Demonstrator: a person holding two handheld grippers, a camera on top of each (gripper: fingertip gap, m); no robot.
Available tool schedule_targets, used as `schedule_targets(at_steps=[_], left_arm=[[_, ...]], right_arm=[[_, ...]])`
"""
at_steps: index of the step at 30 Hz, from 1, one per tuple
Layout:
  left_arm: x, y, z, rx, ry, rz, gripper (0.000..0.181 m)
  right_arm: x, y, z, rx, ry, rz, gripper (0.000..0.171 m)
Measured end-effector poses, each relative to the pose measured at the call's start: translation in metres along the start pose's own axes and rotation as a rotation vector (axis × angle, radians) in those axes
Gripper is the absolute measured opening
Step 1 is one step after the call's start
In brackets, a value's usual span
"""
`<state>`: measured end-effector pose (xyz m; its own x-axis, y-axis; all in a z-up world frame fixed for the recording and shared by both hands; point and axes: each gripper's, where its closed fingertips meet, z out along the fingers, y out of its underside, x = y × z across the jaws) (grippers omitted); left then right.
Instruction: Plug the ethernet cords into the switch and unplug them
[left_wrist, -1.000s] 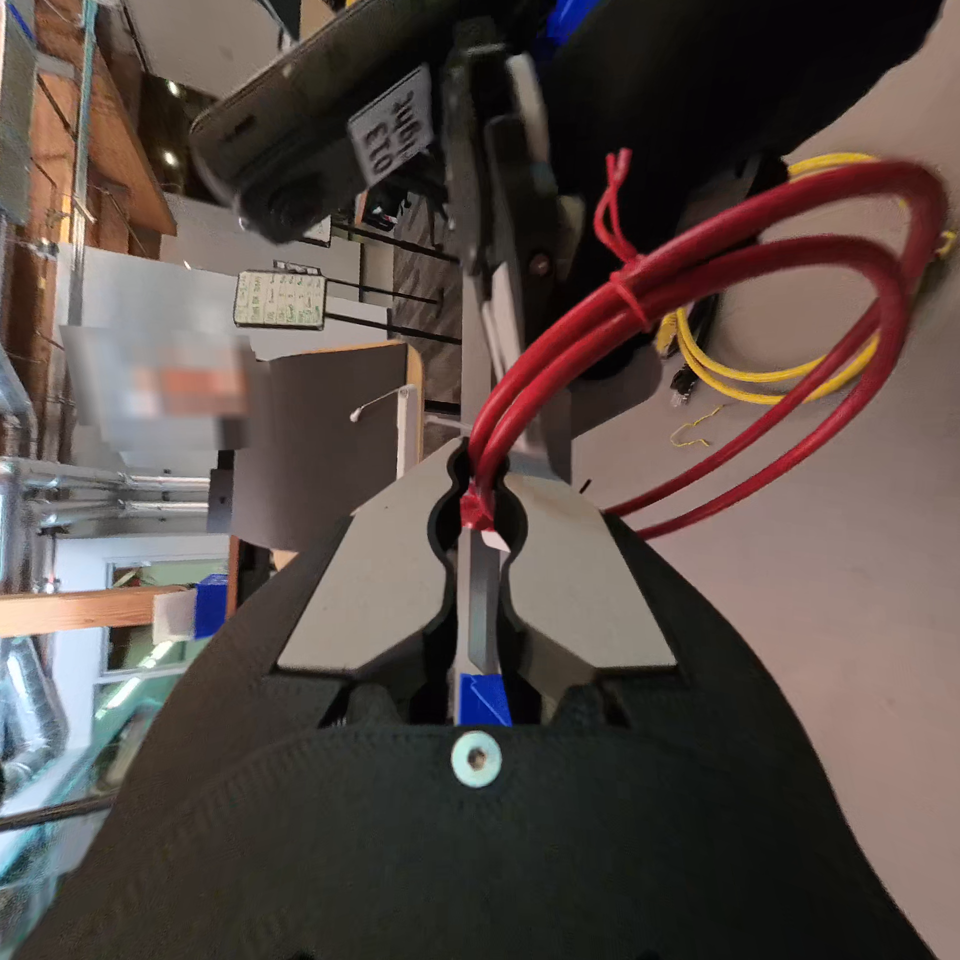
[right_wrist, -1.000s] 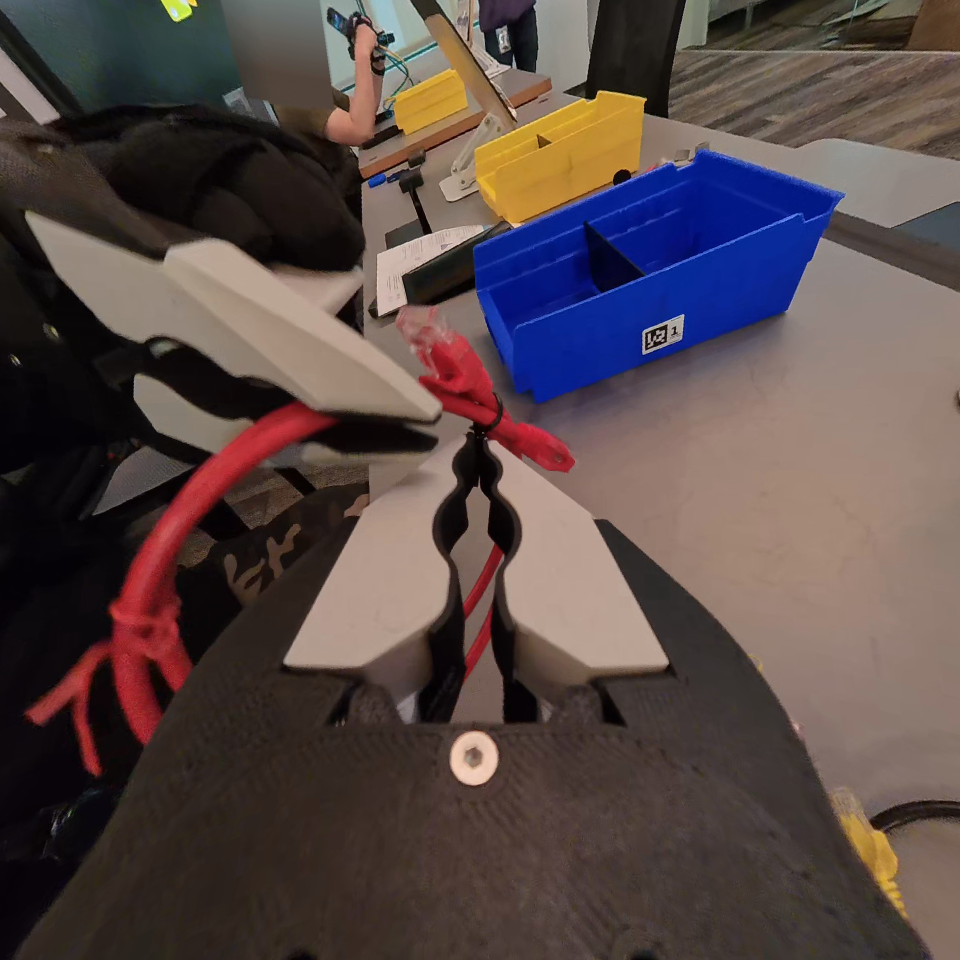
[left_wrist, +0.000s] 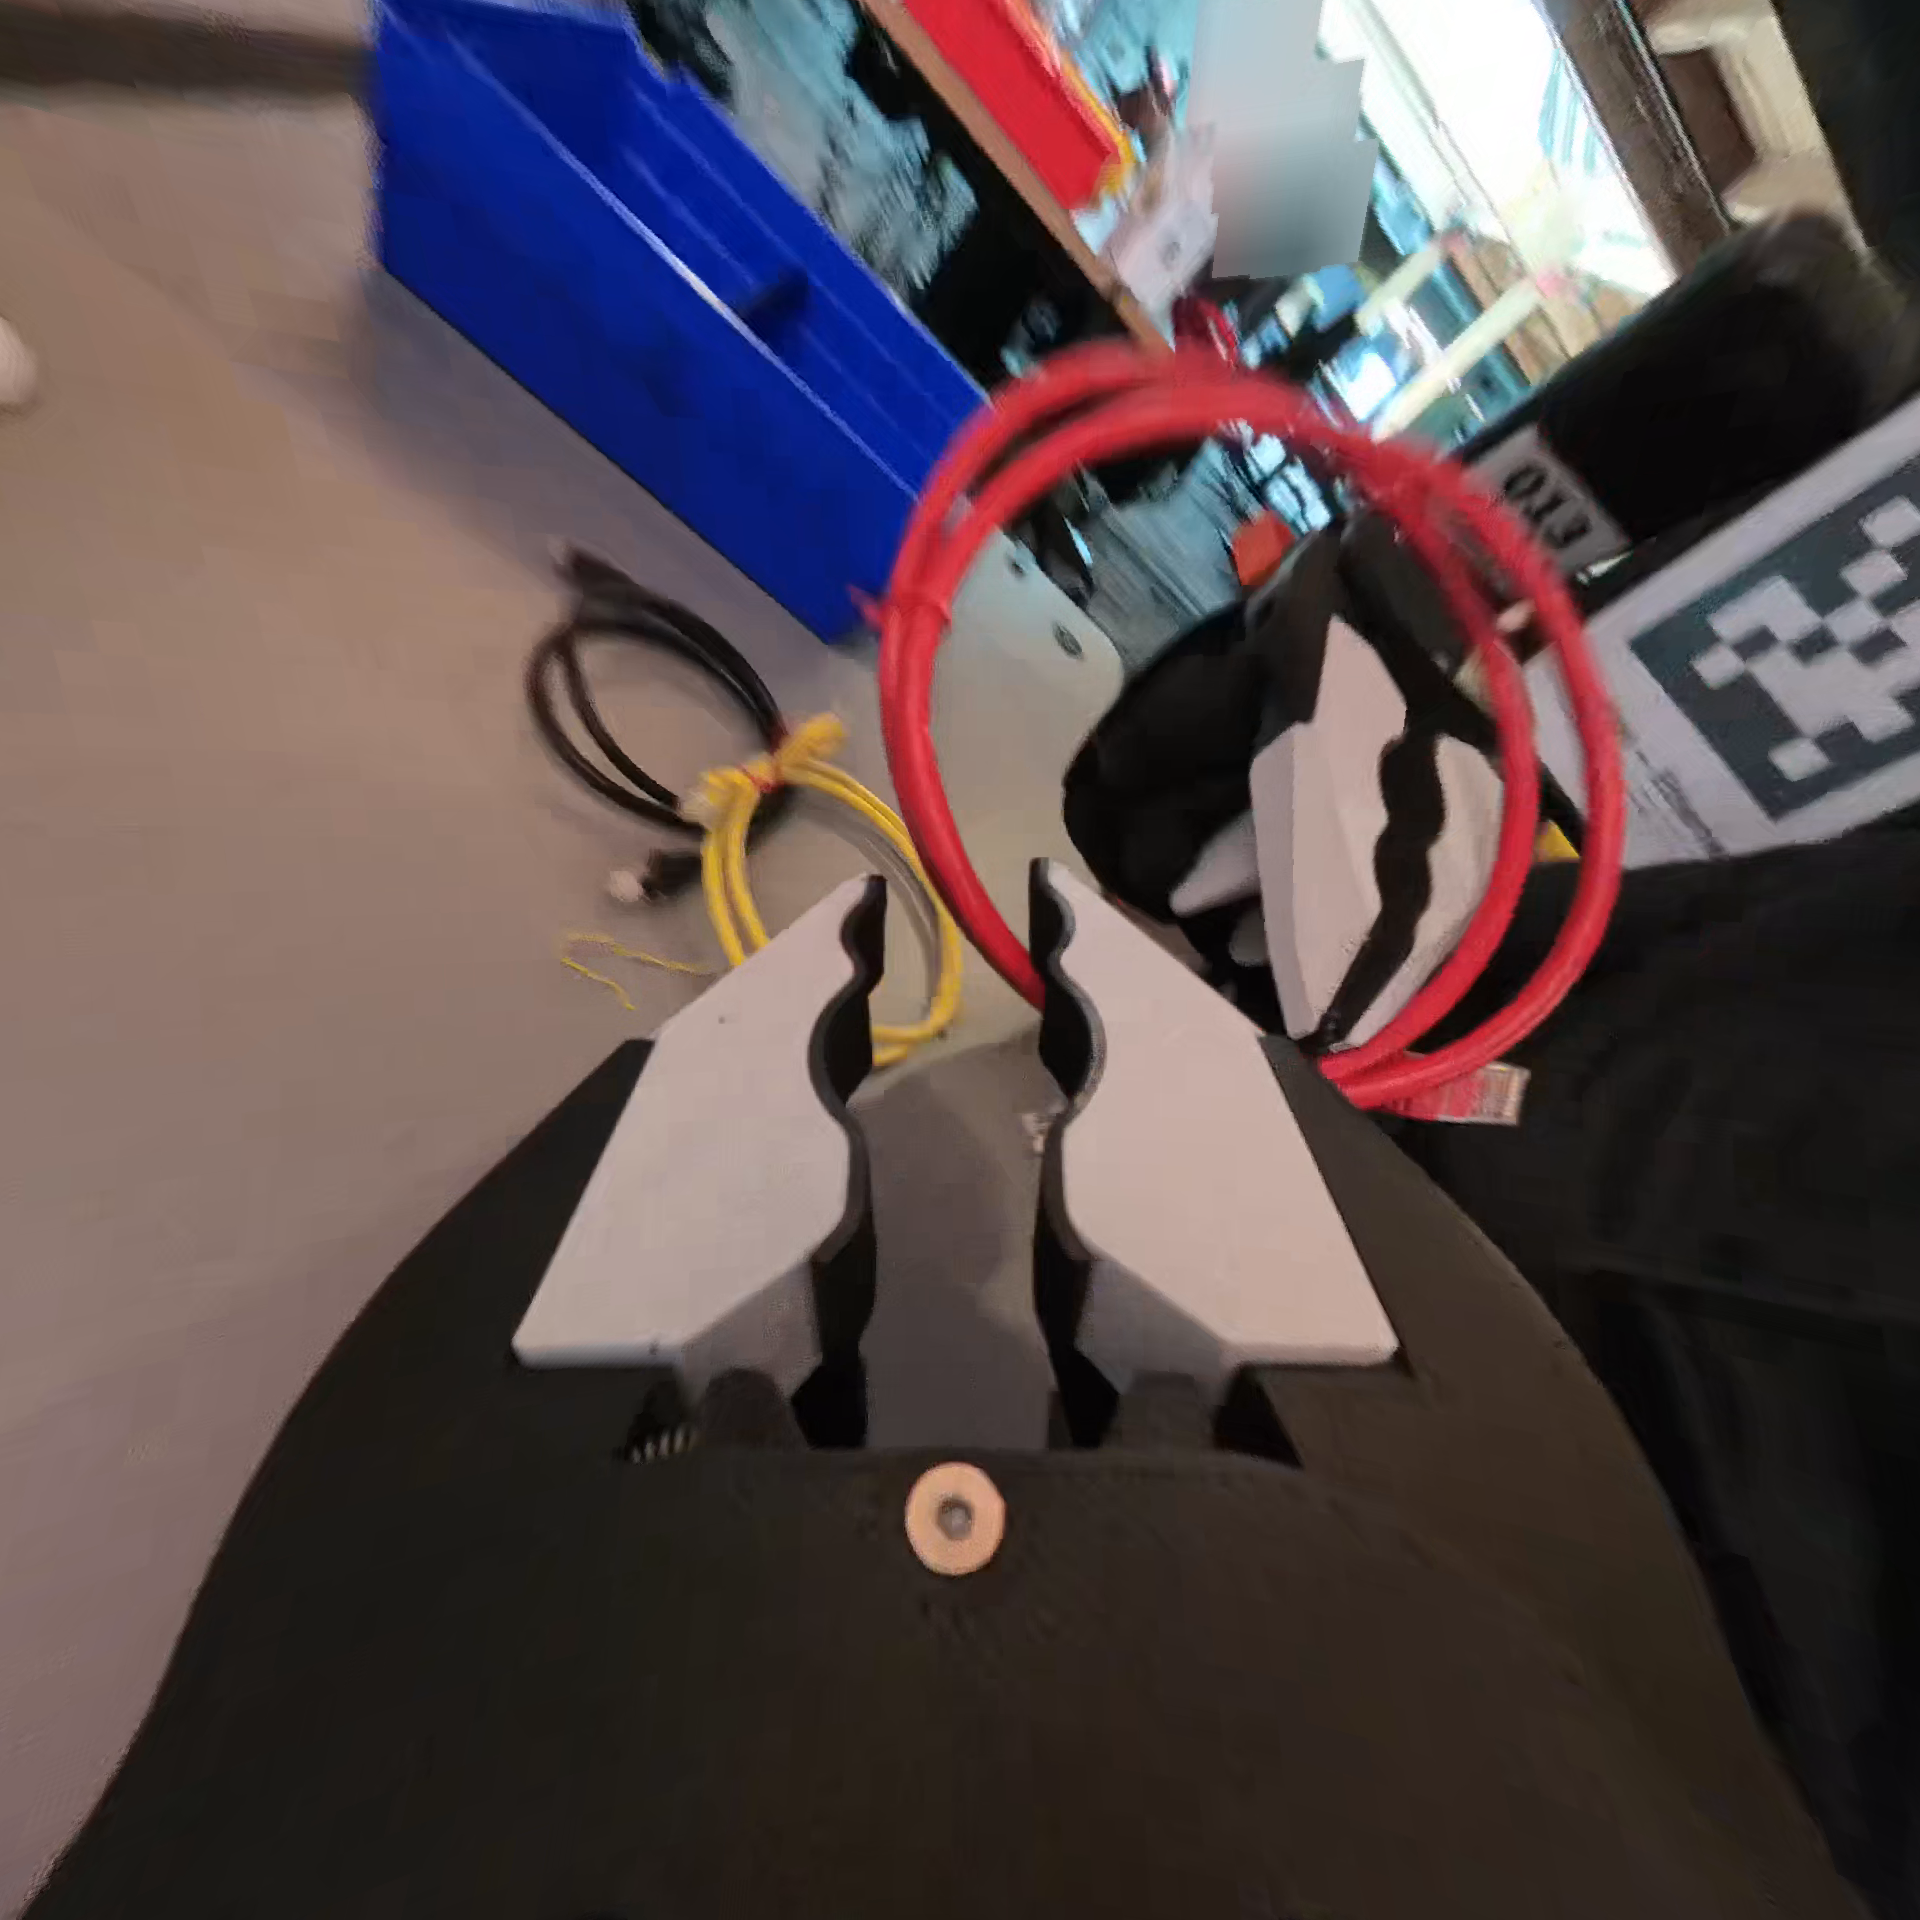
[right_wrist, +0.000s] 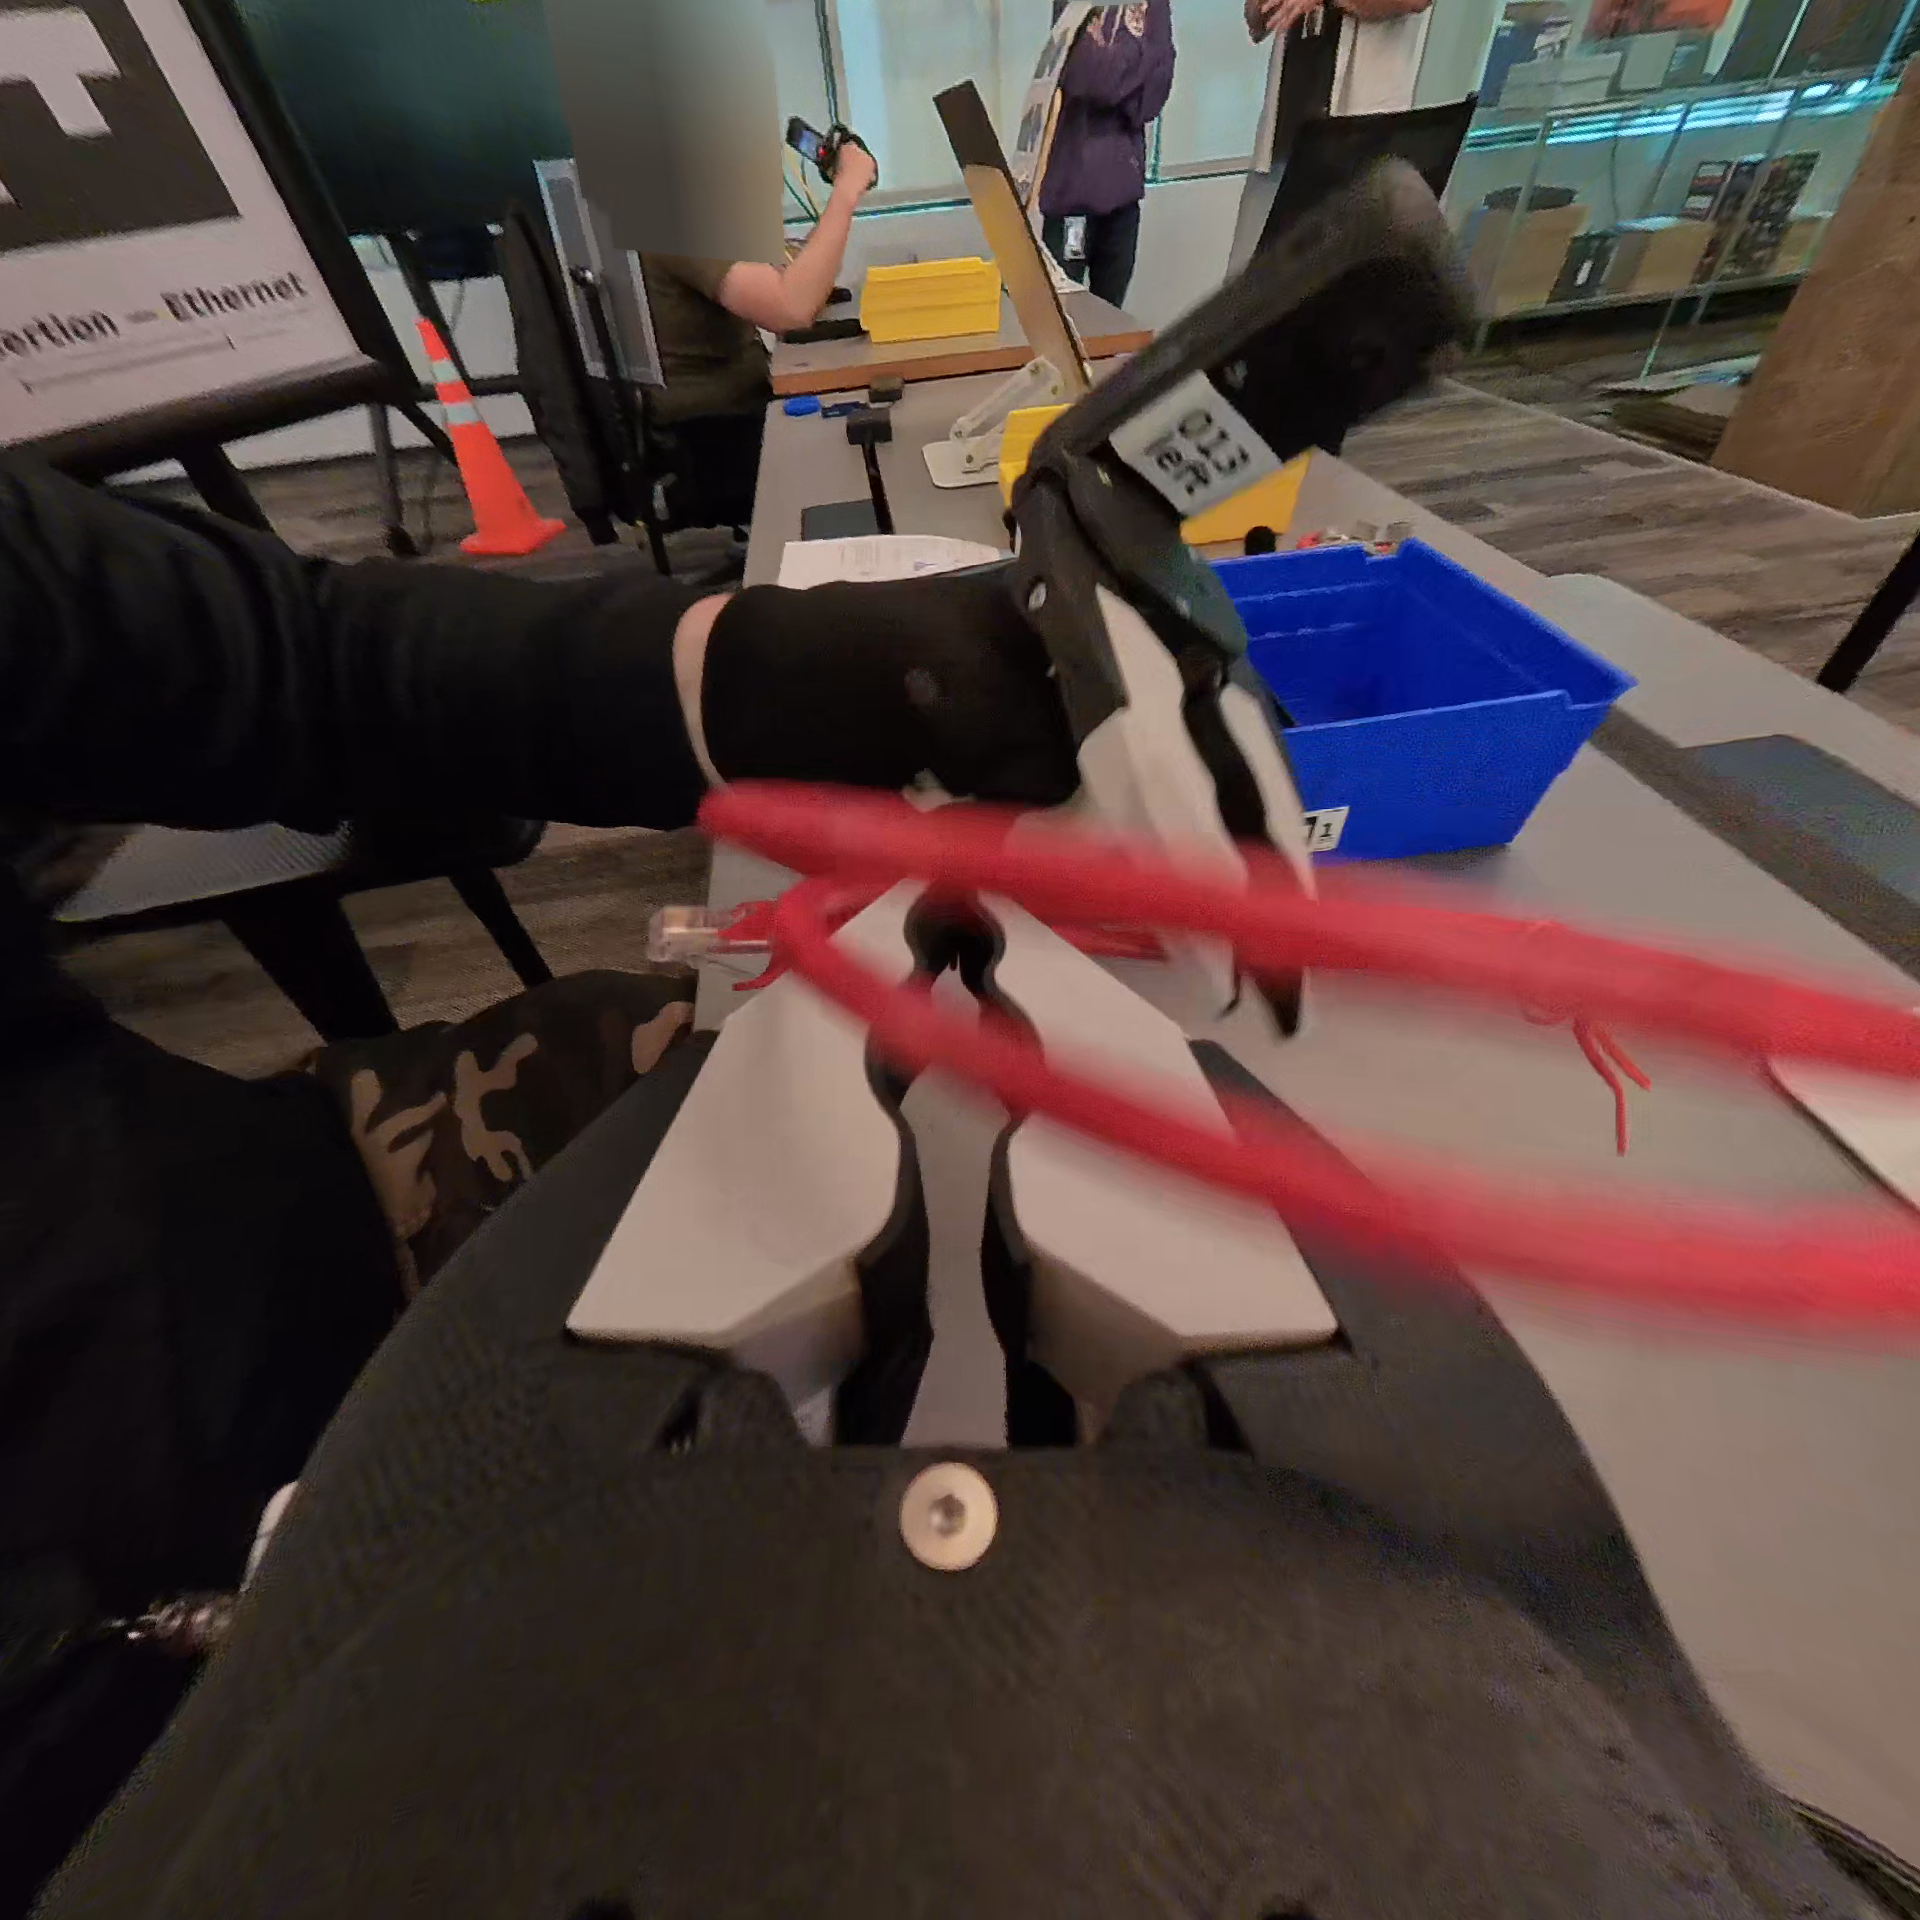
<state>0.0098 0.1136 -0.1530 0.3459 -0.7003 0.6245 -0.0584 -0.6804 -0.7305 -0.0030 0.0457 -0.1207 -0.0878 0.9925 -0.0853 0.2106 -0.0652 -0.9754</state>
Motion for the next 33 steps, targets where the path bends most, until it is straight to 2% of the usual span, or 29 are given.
schedule_targets(at_steps=[3,6,11,14,17,21,25,28,29,33], left_arm=[[-0.01,-0.014,-0.022,0.053,-0.101,0.061,0.027],[-0.014,-0.02,-0.041,0.009,-0.309,0.288,0.032],[0.046,-0.013,-0.045,-0.071,-0.413,0.74,0.046],[0.082,-0.003,-0.034,-0.149,-0.534,1.081,0.046],[0.107,0.011,-0.014,-0.319,-0.64,1.46,0.045],[0.114,0.024,0.002,-0.569,-0.642,1.726,0.037],[0.11,0.027,0.004,-0.831,-0.578,1.875,0.043],[0.1,0.046,-0.001,-1.083,-0.489,1.937,0.046],[0.095,0.053,-0.003,-1.163,-0.47,1.963,0.047],[0.084,0.072,-0.008,-1.37,-0.405,2.038,0.049]], right_arm=[[0.002,0.0,-0.002,0.01,-0.011,0.034,0.0],[0.006,0.003,-0.003,0.004,-0.01,0.068,0.0],[0.019,0.013,-0.004,-0.003,-0.008,0.174,0.0],[0.022,0.02,-0.001,-0.025,-0.007,0.197,0.0],[0.018,0.024,0.004,-0.055,-0.023,0.2,0.0],[0.009,0.034,0.008,-0.13,-0.043,0.172,0.0],[-0.005,0.045,0.014,-0.211,-0.104,0.159,0.0],[-0.018,0.053,0.019,-0.261,-0.161,0.145,0.004],[-0.021,0.056,0.021,-0.279,-0.177,0.139,0.0],[-0.032,0.069,0.026,-0.362,-0.218,0.106,0.0]])
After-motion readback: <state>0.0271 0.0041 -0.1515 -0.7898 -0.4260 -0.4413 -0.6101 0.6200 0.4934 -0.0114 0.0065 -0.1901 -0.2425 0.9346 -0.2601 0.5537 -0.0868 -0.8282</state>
